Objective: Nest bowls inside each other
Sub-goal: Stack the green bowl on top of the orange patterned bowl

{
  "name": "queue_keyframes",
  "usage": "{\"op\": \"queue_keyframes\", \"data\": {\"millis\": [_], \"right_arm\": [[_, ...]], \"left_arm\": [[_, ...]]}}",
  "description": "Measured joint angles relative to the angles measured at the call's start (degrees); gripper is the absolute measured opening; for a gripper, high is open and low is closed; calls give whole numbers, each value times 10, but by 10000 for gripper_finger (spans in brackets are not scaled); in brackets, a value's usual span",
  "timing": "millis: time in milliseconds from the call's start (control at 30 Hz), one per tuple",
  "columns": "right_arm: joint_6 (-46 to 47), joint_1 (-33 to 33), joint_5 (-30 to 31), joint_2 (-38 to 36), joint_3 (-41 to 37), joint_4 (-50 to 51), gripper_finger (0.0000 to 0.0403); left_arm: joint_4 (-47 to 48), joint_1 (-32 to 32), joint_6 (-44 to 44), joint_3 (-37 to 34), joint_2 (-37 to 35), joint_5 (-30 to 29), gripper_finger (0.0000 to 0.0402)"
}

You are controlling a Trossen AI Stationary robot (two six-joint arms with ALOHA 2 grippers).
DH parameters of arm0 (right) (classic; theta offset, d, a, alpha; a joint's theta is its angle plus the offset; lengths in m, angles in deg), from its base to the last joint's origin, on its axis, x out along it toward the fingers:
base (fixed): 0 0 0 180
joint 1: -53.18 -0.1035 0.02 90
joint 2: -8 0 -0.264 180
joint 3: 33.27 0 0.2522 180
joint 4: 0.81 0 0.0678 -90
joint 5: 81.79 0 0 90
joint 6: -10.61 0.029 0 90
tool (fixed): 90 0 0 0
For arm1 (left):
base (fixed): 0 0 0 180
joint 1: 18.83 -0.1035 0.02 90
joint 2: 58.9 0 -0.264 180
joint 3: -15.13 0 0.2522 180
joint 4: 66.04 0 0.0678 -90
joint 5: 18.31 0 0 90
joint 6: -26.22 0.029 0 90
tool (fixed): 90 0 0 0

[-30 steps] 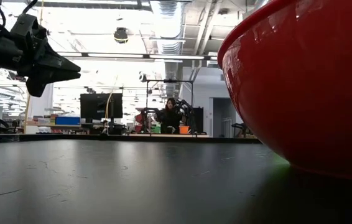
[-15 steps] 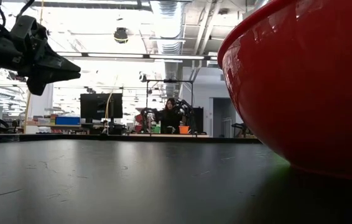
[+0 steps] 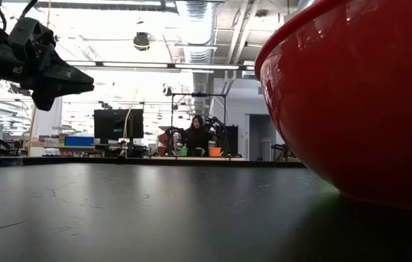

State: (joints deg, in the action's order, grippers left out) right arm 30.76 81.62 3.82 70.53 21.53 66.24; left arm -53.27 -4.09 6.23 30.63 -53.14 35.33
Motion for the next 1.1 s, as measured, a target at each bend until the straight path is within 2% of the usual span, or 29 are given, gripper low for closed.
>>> {"op": "queue_keyframes", "data": {"millis": [133, 233, 333, 533, 700, 933, 1100], "right_arm": [[11, -29, -2, 13, -21, 1, 185], [23, -42, 21, 24, -29, -5, 185], [27, -46, 42, 33, -33, -20, 185], [28, -44, 41, 57, -39, -52, 175], [25, -36, 41, 91, -39, -63, 128], [11, -22, 38, 116, -39, -66, 19], [4, 5, 42, 97, -14, -36, 13]], "left_arm": [[0, 0, 1, 0, 0, 1, 87], [0, 0, 7, 0, 0, 1, 87], [0, 0, 7, 0, 0, 1, 87], [0, 0, 7, 0, 0, 2, 87], [0, 0, 17, 0, 0, 2, 87], [0, 0, 31, 0, 0, 2, 87], [0, 0, 45, 0, 0, 0, 87]]}}
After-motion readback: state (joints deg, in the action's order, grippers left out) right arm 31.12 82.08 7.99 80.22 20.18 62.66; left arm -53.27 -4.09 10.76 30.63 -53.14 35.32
